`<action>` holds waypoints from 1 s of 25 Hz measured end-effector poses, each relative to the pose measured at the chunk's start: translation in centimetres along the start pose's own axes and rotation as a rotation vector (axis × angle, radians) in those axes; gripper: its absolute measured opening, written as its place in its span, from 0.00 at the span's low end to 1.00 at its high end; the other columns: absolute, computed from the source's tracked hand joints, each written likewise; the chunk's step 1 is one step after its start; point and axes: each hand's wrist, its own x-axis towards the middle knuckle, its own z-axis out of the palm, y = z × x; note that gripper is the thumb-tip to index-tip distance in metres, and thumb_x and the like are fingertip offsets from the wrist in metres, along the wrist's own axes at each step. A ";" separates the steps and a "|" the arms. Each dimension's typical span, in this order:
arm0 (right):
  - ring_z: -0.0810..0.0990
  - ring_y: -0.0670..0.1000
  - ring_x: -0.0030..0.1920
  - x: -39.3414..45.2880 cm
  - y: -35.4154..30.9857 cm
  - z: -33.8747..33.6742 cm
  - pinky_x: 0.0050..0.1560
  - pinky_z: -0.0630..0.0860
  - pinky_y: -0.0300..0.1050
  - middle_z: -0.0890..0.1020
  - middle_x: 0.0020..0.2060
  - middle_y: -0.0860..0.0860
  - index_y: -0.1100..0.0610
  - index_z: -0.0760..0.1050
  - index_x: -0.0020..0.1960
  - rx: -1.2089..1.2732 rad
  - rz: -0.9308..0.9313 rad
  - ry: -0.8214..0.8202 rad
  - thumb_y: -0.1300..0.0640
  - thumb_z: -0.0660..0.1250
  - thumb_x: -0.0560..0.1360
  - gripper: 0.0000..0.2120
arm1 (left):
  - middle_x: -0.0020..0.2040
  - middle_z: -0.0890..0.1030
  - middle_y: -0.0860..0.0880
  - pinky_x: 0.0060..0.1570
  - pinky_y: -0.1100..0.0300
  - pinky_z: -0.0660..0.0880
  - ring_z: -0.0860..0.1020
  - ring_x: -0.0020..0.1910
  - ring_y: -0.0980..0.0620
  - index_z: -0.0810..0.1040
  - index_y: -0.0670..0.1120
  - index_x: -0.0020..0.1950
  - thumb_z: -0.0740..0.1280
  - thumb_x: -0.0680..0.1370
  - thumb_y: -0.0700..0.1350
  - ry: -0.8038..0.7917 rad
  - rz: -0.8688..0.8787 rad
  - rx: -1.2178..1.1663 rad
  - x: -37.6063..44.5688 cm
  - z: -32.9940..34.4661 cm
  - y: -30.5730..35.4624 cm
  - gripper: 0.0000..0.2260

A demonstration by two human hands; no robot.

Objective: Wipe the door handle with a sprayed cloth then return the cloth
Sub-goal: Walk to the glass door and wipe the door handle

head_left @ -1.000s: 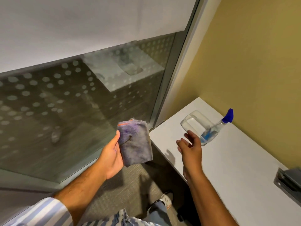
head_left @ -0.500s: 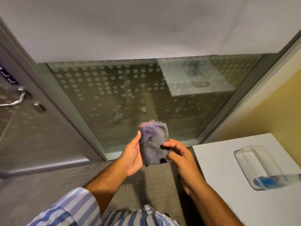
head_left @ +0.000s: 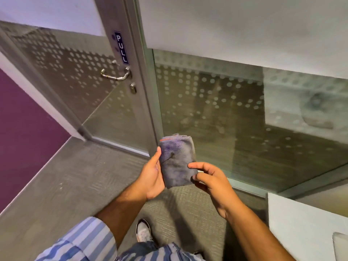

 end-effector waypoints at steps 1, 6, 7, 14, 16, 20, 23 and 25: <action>0.70 0.56 0.46 0.2 0.1 0.9 0.51 0.67 0.51 0.79 0.40 0.54 0.51 0.88 0.54 -0.017 -0.031 -0.030 0.68 0.70 0.75 0.16 | 0.71 0.83 0.39 0.68 0.43 0.80 0.83 0.68 0.41 0.78 0.44 0.75 0.56 0.85 0.63 0.018 0.020 -0.014 -0.6 -0.8 0.5 0.30; 0.71 0.55 0.43 1.3 -0.1 6.2 0.47 0.71 0.50 0.82 0.46 0.61 0.53 0.85 0.57 -0.195 -0.218 -0.086 0.72 0.73 0.76 0.17 | 0.74 0.80 0.37 0.75 0.38 0.72 0.77 0.75 0.36 0.74 0.42 0.80 0.53 0.87 0.63 0.087 0.085 -0.065 -2.7 -4.9 3.2 0.31; 0.74 0.54 0.45 1.6 -0.1 7.6 0.48 0.75 0.49 0.86 0.52 0.57 0.53 0.84 0.57 -0.220 -0.243 -0.094 0.73 0.73 0.75 0.18 | 0.74 0.80 0.36 0.76 0.37 0.71 0.77 0.75 0.36 0.73 0.42 0.80 0.53 0.87 0.63 0.094 0.100 -0.076 -3.1 -6.0 4.0 0.32; 0.79 0.39 0.41 4.7 -0.1 20.0 0.45 0.78 0.35 0.83 0.53 0.53 0.56 0.78 0.61 -0.225 -0.250 -0.095 0.80 0.71 0.73 0.25 | 0.74 0.80 0.36 0.79 0.37 0.68 0.79 0.73 0.37 0.74 0.41 0.79 0.58 0.83 0.63 0.087 0.138 -0.059 -4.6 -15.0 11.7 0.33; 0.80 0.46 0.47 5.9 -0.1 24.1 0.50 0.79 0.43 0.82 0.56 0.59 0.56 0.75 0.67 -0.186 -0.249 -0.082 0.81 0.70 0.72 0.30 | 0.73 0.81 0.37 0.74 0.41 0.75 0.81 0.72 0.39 0.76 0.41 0.78 0.58 0.83 0.63 0.072 0.140 -0.046 -5.0 -17.7 15.1 0.33; 0.76 0.56 0.51 8.4 0.0 30.3 0.53 0.77 0.50 0.79 0.55 0.63 0.56 0.69 0.76 -0.056 -0.185 -0.080 0.80 0.70 0.74 0.36 | 0.71 0.83 0.39 0.67 0.45 0.80 0.83 0.69 0.41 0.78 0.41 0.75 0.57 0.85 0.63 0.055 0.109 -0.014 -5.2 -22.2 20.6 0.31; 0.81 0.54 0.50 9.6 -0.1 33.4 0.47 0.77 0.46 0.87 0.54 0.61 0.59 0.76 0.69 0.050 -0.106 -0.094 0.70 0.76 0.71 0.28 | 0.72 0.81 0.37 0.72 0.44 0.75 0.81 0.71 0.39 0.78 0.40 0.76 0.56 0.85 0.64 0.017 0.060 0.009 -4.8 -24.5 23.3 0.33; 0.86 0.52 0.50 10.3 -0.6 34.6 0.48 0.81 0.45 0.88 0.53 0.60 0.61 0.79 0.62 0.118 -0.071 -0.110 0.66 0.75 0.68 0.22 | 0.72 0.81 0.35 0.74 0.43 0.74 0.81 0.72 0.38 0.78 0.39 0.76 0.58 0.84 0.65 -0.009 0.030 0.026 -3.9 -25.3 24.6 0.34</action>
